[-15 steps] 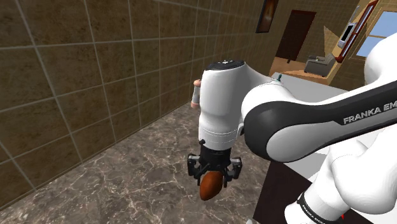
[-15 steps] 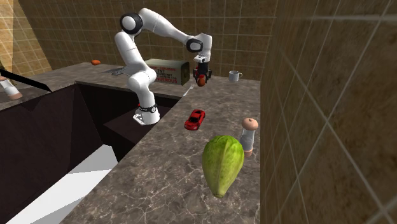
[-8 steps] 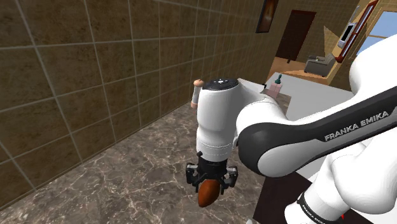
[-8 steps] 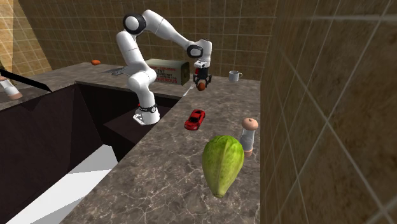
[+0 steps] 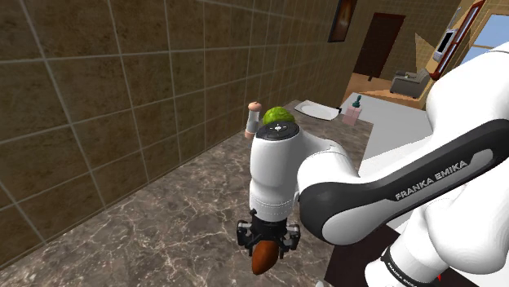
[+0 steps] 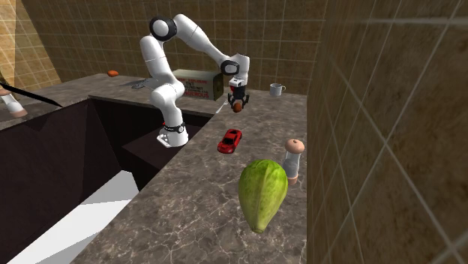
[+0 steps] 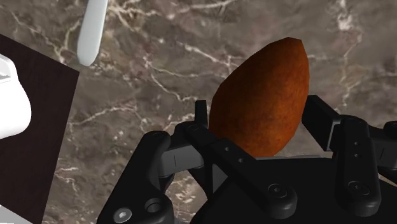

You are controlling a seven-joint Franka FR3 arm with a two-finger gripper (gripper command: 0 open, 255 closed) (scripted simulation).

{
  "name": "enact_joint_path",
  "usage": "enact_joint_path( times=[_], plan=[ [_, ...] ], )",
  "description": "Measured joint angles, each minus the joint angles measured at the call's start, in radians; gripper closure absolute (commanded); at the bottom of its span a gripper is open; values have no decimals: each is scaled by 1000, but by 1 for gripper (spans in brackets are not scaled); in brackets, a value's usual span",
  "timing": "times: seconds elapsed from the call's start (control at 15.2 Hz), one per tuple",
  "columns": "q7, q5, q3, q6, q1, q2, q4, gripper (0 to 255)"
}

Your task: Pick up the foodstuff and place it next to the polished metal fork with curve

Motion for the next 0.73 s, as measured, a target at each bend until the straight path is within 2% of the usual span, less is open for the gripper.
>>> enact_joint_path(
  times=[0.4, 0.46, 0.73],
  plan=[
    [2, -3, 2, 14, -1, 8, -6, 255],
    [2, -3, 2, 14, -1, 8, -6, 0],
    [2, -3, 2, 14, -1, 8, -6, 0]
  ],
)
